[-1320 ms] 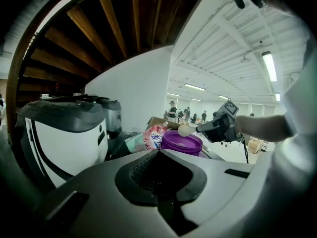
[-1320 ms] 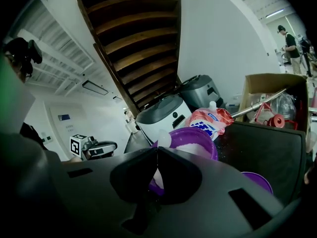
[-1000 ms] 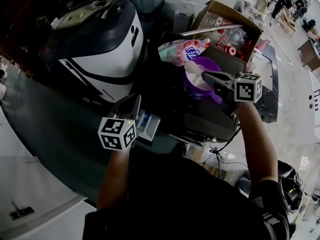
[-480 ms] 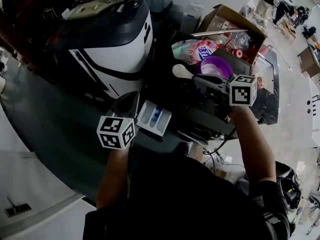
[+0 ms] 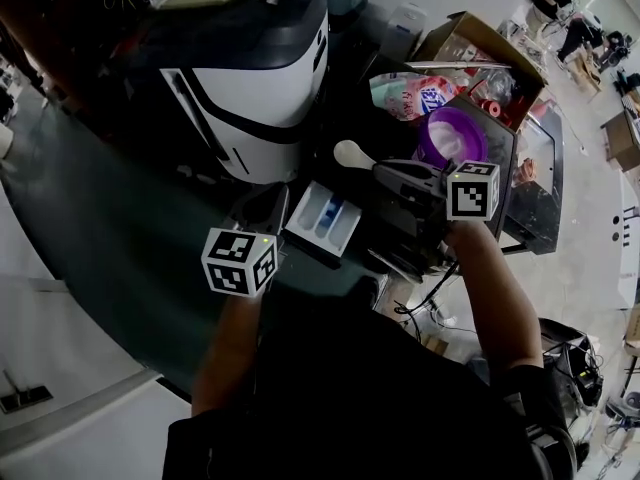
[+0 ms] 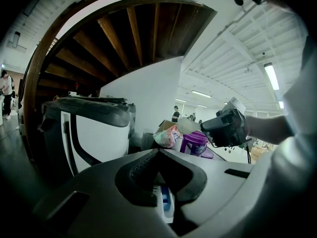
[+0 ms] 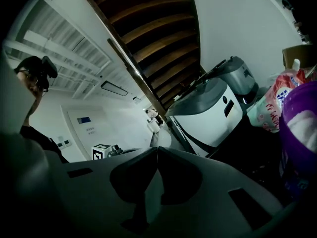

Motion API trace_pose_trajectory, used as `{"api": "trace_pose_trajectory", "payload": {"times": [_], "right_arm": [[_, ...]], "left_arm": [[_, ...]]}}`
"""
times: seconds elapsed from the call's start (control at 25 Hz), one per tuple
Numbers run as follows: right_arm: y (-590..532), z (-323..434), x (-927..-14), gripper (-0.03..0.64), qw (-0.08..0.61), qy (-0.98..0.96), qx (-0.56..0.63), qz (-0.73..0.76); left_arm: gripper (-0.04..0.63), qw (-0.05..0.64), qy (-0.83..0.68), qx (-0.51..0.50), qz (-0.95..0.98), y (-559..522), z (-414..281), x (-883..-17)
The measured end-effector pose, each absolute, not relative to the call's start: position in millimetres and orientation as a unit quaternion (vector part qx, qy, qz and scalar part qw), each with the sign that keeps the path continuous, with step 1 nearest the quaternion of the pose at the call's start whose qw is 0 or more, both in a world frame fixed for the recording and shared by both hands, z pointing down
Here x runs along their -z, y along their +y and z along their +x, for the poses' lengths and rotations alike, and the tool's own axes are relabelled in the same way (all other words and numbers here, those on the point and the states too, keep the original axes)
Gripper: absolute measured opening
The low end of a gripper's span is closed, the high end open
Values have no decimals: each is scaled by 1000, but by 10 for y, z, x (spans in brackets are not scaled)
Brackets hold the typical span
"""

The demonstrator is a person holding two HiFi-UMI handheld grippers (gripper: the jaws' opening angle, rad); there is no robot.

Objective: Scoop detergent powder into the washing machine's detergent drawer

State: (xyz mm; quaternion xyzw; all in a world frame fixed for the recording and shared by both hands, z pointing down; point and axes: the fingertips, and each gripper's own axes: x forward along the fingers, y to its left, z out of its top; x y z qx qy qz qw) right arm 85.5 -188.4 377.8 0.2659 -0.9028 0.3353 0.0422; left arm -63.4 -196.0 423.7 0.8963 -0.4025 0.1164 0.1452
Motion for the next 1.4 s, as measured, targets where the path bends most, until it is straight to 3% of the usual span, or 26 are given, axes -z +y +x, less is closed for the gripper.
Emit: {"api": "trace_pose_trajectory", "payload": {"times": [0.6, 1.4], "right_arm": [[-1563, 152, -4419, 19, 31, -876, -378, 297], [-1639, 24, -5335, 19, 71, -842, -444, 299]], "left_arm": [[8, 155, -367, -138, 907, -1661, -1264, -4543], [8, 211, -360, -145, 897, -2023, -1096, -5028]]}}
